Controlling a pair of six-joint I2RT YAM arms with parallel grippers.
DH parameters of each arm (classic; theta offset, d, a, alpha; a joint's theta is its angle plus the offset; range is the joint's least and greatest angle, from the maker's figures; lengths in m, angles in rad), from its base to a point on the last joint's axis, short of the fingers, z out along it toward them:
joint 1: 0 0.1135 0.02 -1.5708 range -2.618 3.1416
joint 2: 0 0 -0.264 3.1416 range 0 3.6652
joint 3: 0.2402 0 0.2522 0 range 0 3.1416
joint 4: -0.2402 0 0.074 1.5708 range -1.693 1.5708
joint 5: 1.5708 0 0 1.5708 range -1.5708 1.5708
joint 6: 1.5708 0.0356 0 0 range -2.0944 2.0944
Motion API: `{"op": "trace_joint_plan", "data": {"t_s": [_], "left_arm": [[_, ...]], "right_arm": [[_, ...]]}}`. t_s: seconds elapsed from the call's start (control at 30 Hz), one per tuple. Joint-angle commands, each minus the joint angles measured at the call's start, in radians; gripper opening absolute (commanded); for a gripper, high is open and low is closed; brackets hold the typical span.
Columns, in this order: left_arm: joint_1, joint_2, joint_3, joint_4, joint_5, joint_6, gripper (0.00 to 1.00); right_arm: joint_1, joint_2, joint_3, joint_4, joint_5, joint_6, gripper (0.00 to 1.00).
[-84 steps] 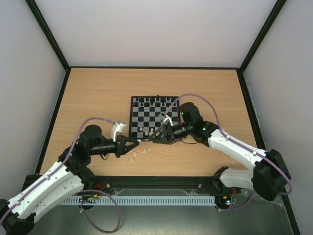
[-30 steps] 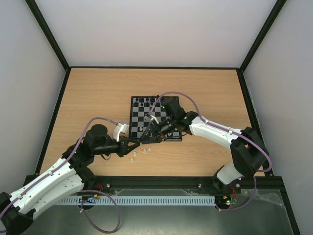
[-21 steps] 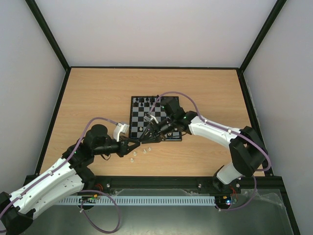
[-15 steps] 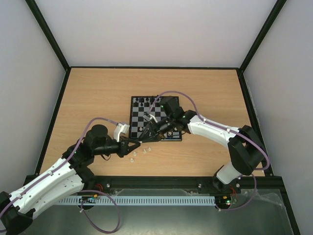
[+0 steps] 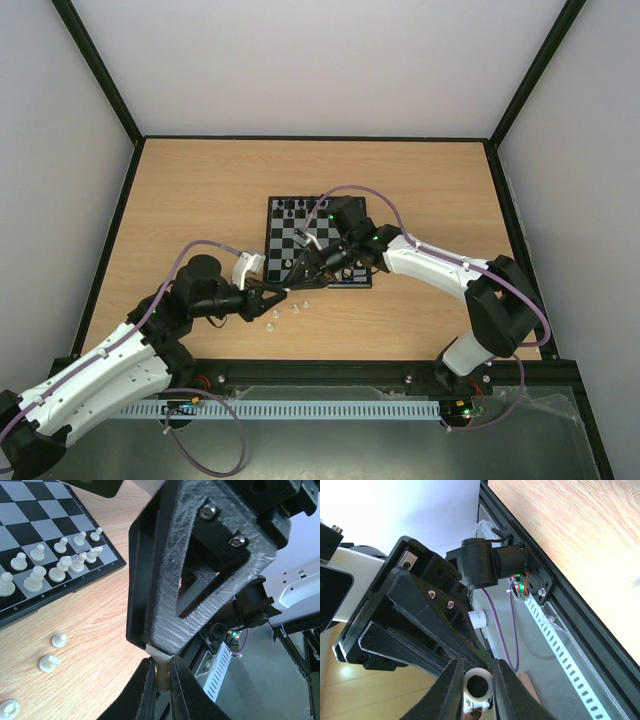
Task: Set up the chess pieces on the board
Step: Place the chess piece on the chessboard.
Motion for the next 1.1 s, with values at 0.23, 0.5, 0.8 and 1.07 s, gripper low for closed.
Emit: {"op": "trace_joint_plan", "data": {"t_s": [0.23, 0.5, 0.8, 1.07], "left_arm": [[-0.002, -0.004, 0.027, -0.025, -0.033, -0.001, 0.06], [-0.002, -0.002, 0.025, -0.025, -0.033, -0.003, 0.06], [-0.002, 0.001, 0.026, -0.022, -0.028, -0.002, 0.08], [-0.002, -0.017, 0.036, -0.037, -0.077, -0.017, 0.44]], "right_arm": [[0.010, -0.007, 0.021, -0.051, -0.010, -0.022, 0.24], [0.013, 0.000, 0.021, -0.055, -0.012, -0.034, 0.20], [0.018, -0.001, 0.018, -0.050, -0.001, -0.033, 0.11], [0.015, -0.042, -0.028, 0.061, 0.032, 0.042, 0.08]]}}
